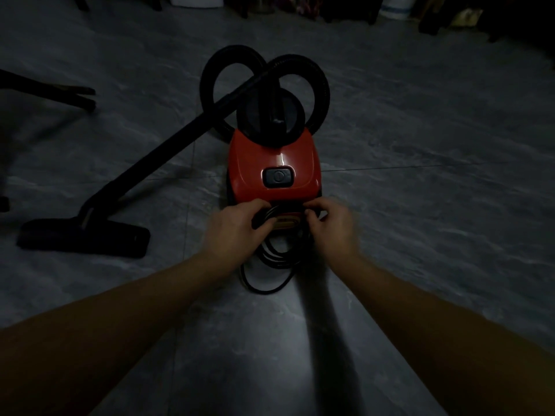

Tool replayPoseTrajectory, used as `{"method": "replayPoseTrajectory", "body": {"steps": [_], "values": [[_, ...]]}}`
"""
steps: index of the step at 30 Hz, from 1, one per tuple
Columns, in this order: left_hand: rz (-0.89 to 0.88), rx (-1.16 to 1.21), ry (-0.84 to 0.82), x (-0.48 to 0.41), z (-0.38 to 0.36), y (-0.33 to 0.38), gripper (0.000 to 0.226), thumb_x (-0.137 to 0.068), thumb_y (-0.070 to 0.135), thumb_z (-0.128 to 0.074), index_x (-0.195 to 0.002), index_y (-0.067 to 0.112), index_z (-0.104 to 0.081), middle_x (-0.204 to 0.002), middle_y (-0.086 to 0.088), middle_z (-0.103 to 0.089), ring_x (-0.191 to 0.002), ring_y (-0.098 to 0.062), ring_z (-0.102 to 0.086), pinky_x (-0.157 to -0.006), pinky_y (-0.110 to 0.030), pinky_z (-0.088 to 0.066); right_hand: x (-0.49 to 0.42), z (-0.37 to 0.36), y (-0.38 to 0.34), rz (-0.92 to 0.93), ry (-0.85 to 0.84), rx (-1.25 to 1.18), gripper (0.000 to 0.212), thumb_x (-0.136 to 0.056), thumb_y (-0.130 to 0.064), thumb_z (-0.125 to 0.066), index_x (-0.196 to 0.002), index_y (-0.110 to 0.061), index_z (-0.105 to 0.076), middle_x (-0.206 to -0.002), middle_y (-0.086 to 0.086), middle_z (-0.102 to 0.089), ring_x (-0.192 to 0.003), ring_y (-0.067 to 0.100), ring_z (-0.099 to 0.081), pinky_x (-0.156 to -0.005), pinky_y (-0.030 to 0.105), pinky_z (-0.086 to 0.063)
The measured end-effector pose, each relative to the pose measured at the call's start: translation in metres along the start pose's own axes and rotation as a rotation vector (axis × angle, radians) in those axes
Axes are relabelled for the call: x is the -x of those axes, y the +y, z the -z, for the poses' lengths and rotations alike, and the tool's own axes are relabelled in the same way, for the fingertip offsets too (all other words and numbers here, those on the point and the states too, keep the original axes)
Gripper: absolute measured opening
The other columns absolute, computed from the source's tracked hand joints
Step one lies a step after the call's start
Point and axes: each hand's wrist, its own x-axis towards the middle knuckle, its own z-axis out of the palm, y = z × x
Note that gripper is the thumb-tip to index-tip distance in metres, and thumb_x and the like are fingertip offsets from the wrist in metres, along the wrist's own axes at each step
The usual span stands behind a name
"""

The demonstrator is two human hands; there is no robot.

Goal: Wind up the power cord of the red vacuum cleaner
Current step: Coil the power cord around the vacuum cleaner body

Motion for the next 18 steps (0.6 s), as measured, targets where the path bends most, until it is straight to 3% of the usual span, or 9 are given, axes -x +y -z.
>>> {"method": "replayPoseTrajectory", "body": {"steps": [4,9,13,18], "values": [[-0.175,-0.076,-0.035,-0.001,0.001,-0.007,0.048,-0.089,0.047,-0.059,-0.134,0.03,-0.056,-0.104,0.002,-0.075,-0.087,-0.015,-0.072,-0.07,-0.034,-0.059,0.0,0.0,0.002,0.015,-0.009,0.012,0.017,-0.094,-0.019,-0.061,-0.107,-0.028,-0.069,-0.083,-0.019,-0.061,-0.073,0.004,-0.065,-0.075,0.035,-0.06],[-0.259,-0.101,-0.058,-0.004,0.001,-0.01,0.051,-0.086,0.047,-0.061,-0.132,0.024,-0.061,-0.108,0.002,-0.072,-0.091,-0.016,-0.071,-0.068,-0.036,-0.059,0.001,0.0,0.002,0.027,-0.007,-0.001,0.018,-0.094,-0.02,-0.06,-0.109,-0.027,-0.068,-0.091,-0.01,-0.069,-0.07,0.007,-0.067,-0.073,0.038,-0.061],[-0.17,-0.127,-0.113,0.009,-0.006,-0.014,0.066,-0.081,0.048,-0.07,-0.141,0.028,-0.05,-0.117,0.002,-0.06,-0.09,-0.017,-0.066,-0.067,-0.034,-0.058,0.0,-0.001,0.0,0.028,0.025,-0.008,0.013,-0.091,-0.02,-0.062,-0.1,-0.029,-0.066,-0.085,-0.012,-0.066,-0.066,0.009,-0.066,-0.069,0.042,-0.06],[0.103,0.102,0.021,0.011,-0.01,-0.012,0.04,-0.078,0.03,-0.072,-0.117,0.024,-0.062,-0.106,0.002,-0.063,-0.091,-0.015,-0.065,-0.077,-0.038,-0.057,0.002,-0.008,-0.002,0.044,-0.005,-0.029,0.011,-0.091,-0.023,-0.06,-0.095,-0.033,-0.063,-0.081,-0.013,-0.065,-0.067,0.009,-0.065,-0.067,0.042,-0.059]]}}
